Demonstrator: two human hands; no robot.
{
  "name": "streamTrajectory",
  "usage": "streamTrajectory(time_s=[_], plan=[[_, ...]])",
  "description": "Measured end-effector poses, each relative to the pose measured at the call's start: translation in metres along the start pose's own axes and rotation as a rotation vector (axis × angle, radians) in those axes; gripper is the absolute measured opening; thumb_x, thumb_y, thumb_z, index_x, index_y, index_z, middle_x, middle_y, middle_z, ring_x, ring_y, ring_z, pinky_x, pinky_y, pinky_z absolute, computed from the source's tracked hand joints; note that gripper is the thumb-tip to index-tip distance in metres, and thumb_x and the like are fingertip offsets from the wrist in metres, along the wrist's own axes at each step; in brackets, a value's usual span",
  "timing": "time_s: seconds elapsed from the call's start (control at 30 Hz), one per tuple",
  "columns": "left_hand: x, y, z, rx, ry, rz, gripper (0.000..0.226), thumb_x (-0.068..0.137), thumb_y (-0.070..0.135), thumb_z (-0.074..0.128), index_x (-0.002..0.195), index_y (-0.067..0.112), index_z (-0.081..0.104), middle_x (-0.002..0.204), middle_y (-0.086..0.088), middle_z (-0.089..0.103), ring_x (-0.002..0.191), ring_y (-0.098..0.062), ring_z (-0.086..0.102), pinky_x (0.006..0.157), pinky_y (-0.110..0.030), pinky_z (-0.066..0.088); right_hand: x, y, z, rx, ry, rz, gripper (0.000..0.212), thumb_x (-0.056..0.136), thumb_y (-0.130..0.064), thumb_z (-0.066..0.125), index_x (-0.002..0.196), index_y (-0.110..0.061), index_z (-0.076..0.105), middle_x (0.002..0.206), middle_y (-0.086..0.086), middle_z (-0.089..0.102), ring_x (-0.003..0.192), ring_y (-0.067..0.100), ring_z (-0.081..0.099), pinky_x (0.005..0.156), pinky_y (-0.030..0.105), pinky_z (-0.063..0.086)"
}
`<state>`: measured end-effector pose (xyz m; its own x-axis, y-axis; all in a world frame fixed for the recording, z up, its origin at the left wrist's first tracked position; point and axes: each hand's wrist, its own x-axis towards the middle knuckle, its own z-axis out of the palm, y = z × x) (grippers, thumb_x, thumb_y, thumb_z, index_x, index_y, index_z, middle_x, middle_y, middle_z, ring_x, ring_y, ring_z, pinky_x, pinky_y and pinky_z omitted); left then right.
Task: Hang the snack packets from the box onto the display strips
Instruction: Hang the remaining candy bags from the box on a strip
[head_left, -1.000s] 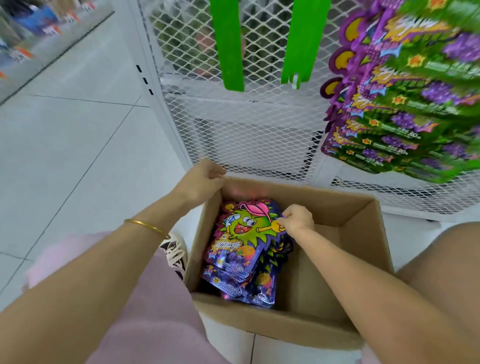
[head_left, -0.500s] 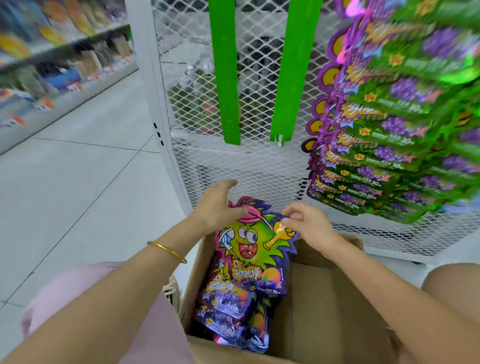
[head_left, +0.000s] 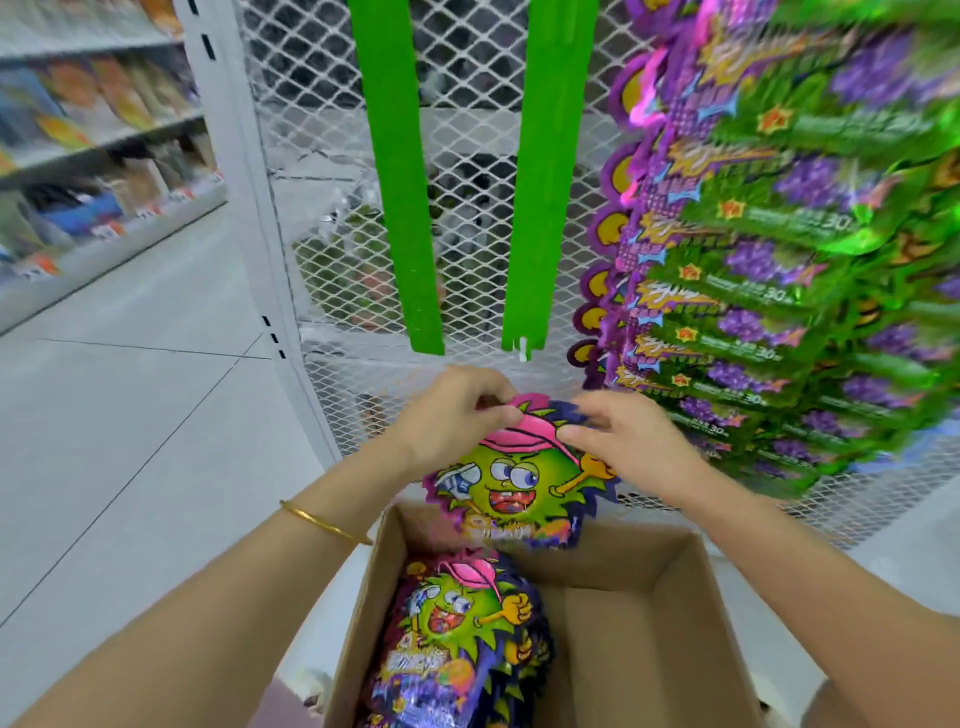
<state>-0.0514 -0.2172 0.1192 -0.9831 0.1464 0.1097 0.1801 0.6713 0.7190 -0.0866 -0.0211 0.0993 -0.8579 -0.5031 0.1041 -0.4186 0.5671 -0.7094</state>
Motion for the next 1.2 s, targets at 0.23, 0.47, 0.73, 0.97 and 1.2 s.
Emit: streamTrajectory(time_s=[0.23, 0.47, 0.73, 0.97, 1.2], plan=[[0.029, -0.004, -0.004, -0.143, 0.273, -0.045, 0.032, 0.094, 0.018, 0.051, 0.125, 0.009, 0.054, 0.111, 0.003, 0.056, 0.098, -0.007, 0.053, 0.089, -0.019, 0.042, 0.008, 0.011, -0.018, 0.009, -0.037, 0.008, 0.03, 0.091, -0.02, 0.056, 0.099, 0.009, 0.056, 0.099, 0.028, 0.059, 0.096, 0.035, 0.059, 0.086, 0.049, 0.047], [0.042, 0.002, 0.01, -0.193, 0.229, 0.012, 0.014, 0.09, 0.015, 0.059, 0.085, 0.002, 0.06, 0.082, -0.019, 0.063, 0.075, -0.025, 0.058, 0.074, -0.038, 0.048, 0.006, 0.011, -0.02, 0.048, -0.024, 0.028, 0.026, 0.091, -0.019, 0.057, 0.11, -0.001, 0.06, 0.109, 0.006, 0.063, 0.101, 0.012, 0.056, 0.081, 0.014, 0.041], [0.038, 0.003, -0.002, -0.245, 0.183, -0.04, 0.013, 0.088, 0.012, 0.06, 0.078, 0.006, 0.054, 0.062, -0.008, 0.058, 0.06, -0.015, 0.053, 0.064, -0.025, 0.042, 0.005, 0.006, -0.016, 0.024, 0.187, -0.065, 0.035, 0.085, -0.028, 0.064, 0.076, 0.004, 0.055, 0.069, 0.025, 0.054, 0.062, 0.028, 0.045, 0.06, 0.035, 0.035], [0.034, 0.008, -0.011, -0.293, 0.152, -0.126, 0.019, 0.087, 0.01, 0.06, 0.068, 0.013, 0.057, 0.064, 0.0, 0.054, 0.056, -0.006, 0.049, 0.058, -0.013, 0.04, 0.006, -0.004, -0.018, -0.113, 0.342, -0.176, 0.033, 0.082, -0.045, 0.051, 0.064, -0.018, 0.046, 0.05, -0.001, 0.039, 0.054, 0.017, 0.039, 0.054, 0.039, 0.039], [0.029, 0.015, -0.017, -0.281, 0.112, -0.155, 0.015, 0.084, 0.008, 0.06, 0.074, -0.002, 0.063, 0.07, -0.012, 0.052, 0.068, -0.02, 0.044, 0.068, -0.028, 0.036, 0.009, -0.01, -0.023, -0.193, 0.429, -0.254, 0.033, 0.084, -0.046, 0.05, 0.062, -0.023, 0.043, 0.049, -0.002, 0.038, 0.051, 0.02, 0.041, 0.051, 0.035, 0.035]])
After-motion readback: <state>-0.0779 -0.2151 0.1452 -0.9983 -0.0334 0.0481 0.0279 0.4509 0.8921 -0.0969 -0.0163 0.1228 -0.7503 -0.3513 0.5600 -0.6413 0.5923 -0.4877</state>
